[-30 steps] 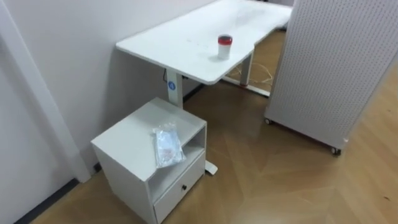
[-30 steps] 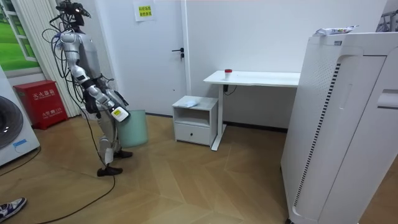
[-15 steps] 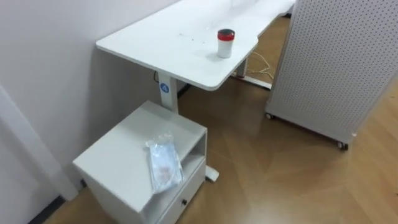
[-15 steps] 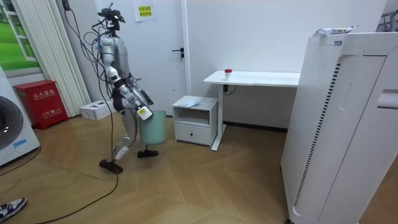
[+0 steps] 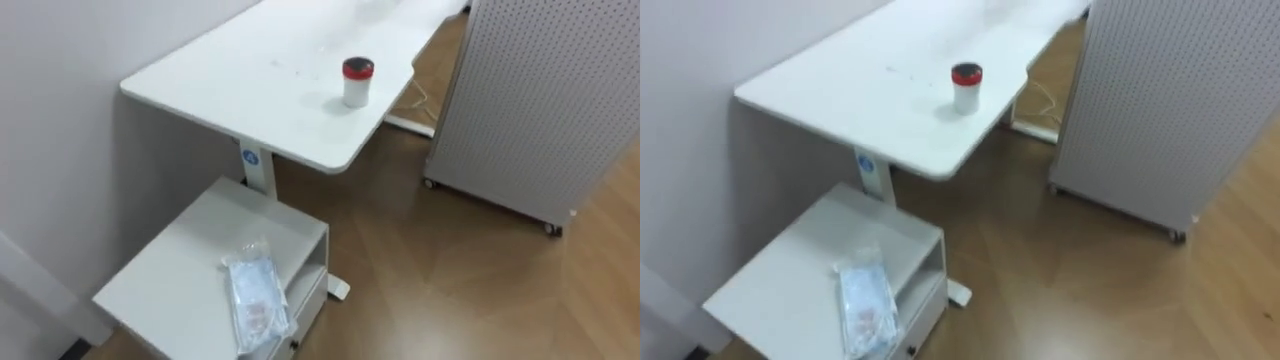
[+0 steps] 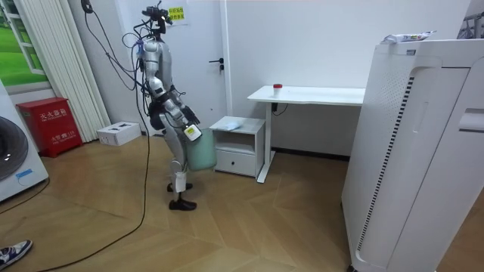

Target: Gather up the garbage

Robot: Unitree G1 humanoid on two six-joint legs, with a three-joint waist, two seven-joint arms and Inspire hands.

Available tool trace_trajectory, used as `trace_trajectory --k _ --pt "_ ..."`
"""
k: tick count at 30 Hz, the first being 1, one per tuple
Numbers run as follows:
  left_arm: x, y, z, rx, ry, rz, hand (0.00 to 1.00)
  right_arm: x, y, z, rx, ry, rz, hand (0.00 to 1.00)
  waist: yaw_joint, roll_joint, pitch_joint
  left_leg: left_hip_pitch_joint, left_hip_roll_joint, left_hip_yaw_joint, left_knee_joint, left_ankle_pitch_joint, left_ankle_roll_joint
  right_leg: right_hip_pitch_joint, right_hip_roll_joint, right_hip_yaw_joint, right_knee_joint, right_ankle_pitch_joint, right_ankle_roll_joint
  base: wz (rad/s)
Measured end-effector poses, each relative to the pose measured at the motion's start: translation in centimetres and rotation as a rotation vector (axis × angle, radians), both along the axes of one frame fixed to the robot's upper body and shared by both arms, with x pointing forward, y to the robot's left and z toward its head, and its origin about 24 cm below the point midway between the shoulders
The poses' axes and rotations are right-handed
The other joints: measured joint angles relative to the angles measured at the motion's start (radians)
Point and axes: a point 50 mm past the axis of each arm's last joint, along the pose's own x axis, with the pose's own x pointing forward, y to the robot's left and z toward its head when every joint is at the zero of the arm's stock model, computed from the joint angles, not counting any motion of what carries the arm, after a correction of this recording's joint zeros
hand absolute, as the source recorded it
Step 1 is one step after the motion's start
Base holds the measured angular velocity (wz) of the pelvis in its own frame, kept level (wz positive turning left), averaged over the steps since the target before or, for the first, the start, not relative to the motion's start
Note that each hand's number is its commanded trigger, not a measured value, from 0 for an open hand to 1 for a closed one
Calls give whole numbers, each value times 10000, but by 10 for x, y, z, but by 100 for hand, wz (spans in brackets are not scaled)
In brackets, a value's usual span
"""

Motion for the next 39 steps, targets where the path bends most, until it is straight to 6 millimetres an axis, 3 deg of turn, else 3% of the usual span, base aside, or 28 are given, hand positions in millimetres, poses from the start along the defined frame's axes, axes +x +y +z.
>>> trace_trajectory --k 2,5,12,16,21,26,29,33,37,39 --pt "-1 0 0 25 -43 72 0 3 -1 1 4 -169 -83 100 61 75 -28 347 229 -141 -423 63 -221 576 313 -188 -626 177 -111 11" --pt "-6 2 0 175 -71 323 0 3 -2 2 9 -345 -75 100 -9 89 -20 782 378 -337 -977 163 -434 1152 545 -338 -1229 227 -188 14" --pt "-5 4 2 701 -398 562 0 12 -2 6 84 -676 -128 100 -228 79 0 1055 482 -436 -1311 229 -548 1447 671 -507 -1545 183 -250 8" --pt "14 5 12 1310 -1481 589 0 19 1 10 201 -1041 -82 100 -188 -28 84 1040 457 -427 -1356 229 -546 1407 633 -554 -1532 176 -252 2" --pt "61 -1 35 2070 -3501 344 0 34 8 13 187 -1388 26 100 -271 -110 151 506 450 -484 -1056 231 -542 1079 563 -785 -1487 178 -255 12" --pt "104 -9 60 2599 -5292 165 0 49 11 20 -99 -1797 223 100 -541 168 324 -369 449 -534 -485 229 -545 304 438 -873 -987 143 -333 8" --pt "123 -16 72 2686 -6032 -153 0 58 15 24 -140 -2040 409 100 -641 238 383 -1057 444 -489 -131 229 -544 -489 363 -891 -421 129 -354 0" --pt "130 -21 75 2801 -6170 -370 0 65 27 28 -74 -2215 938 100 -784 249 427 -1500 436 -301 137 230 -543 -1056 283 -738 -52 93 -416 -10" --pt "143 -23 84 2949 -6604 -125 0 71 40 33 205 -2595 1242 100 -1047 241 596 -2283 452 -311 583 199 -550 -1847 198 -807 531 44 -527 6" --pt "149 -27 88 3007 -6885 -92 0 74 41 35 172 -2684 1343 100 -1068 290 637 -2677 455 -300 793 195 -553 -2230 168 -799 714 62 -595 0"
